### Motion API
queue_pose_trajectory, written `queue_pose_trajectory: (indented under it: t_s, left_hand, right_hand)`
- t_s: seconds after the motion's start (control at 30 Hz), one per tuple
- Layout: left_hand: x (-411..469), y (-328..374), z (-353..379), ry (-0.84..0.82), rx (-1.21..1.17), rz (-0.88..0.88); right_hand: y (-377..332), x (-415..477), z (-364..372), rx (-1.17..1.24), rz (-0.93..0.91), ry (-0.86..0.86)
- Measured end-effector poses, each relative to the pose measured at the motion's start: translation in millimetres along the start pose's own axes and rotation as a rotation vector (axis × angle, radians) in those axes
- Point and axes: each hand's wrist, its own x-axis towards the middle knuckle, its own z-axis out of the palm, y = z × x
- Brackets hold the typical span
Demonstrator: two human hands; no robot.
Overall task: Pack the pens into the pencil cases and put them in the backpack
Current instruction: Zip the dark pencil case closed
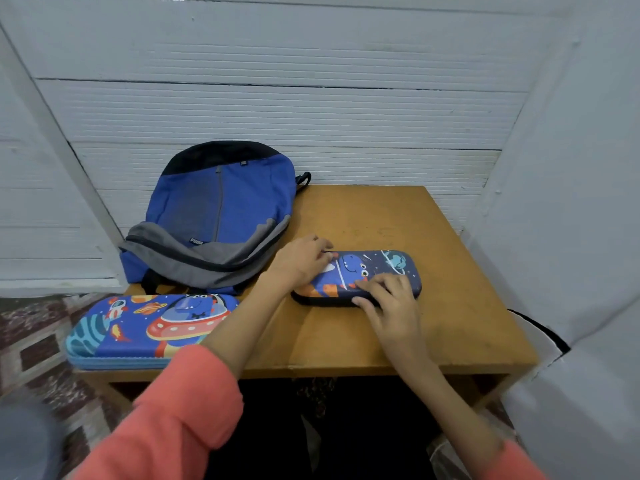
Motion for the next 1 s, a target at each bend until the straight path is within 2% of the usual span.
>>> queue_pose_trajectory:
  t_s: [0.17,0.33,0.43,0.57,0.7,0.77,0.87,0.93,1.0]
  left_hand:
    - [-3.3,-3.6,-6.5,-0.027,0.015,-0.118]
    - [-20.1,-0.8,-5.0,0.001,-0.041,-0.204]
    - [-27.6,9.1,0.4,-0.021,-0.16,-0.242]
    - [-34.6,20.3,11.2,-0.058,-0.38,-0.285]
    - [-35.5,20.8,13.4,-0.074,-0.444,-0.319]
    - [-39.2,22.6,14.7,-0.018,-0.509,-0.285]
    - [-48.9,36.0,28.7,0.128,-0.852,-0.203]
    - [-51.2,47.5,45.6,0.217,-0.983,-0.202]
    - [-53.7,57.5,60.9,0.282,-0.989,-0.226]
  right_hand:
    - [15.4,16.8,-2.2,0.084,0.01,0.063]
    - [34.2,40.3,-7.1,0.294,0.259,-0.058]
    - [40.9,52.5,-7.3,0.363,0.419,-0.146]
    - [49.2,63.6,-4.8,0.456,0.496,-0.201]
    - [42.8,57.7,-9.7,0.675,0.587,-0.188]
    - [32.5,51.0,-13.8,0.844,0.64,-0.179]
    - [15.6,34.6,-9.1,1.03,0.741,-0.144]
    - [10.7,25.2,-2.3,0.998,0.765,-0.148]
    - [8.3,23.0,0.8,0.922,0.766,-0.168]
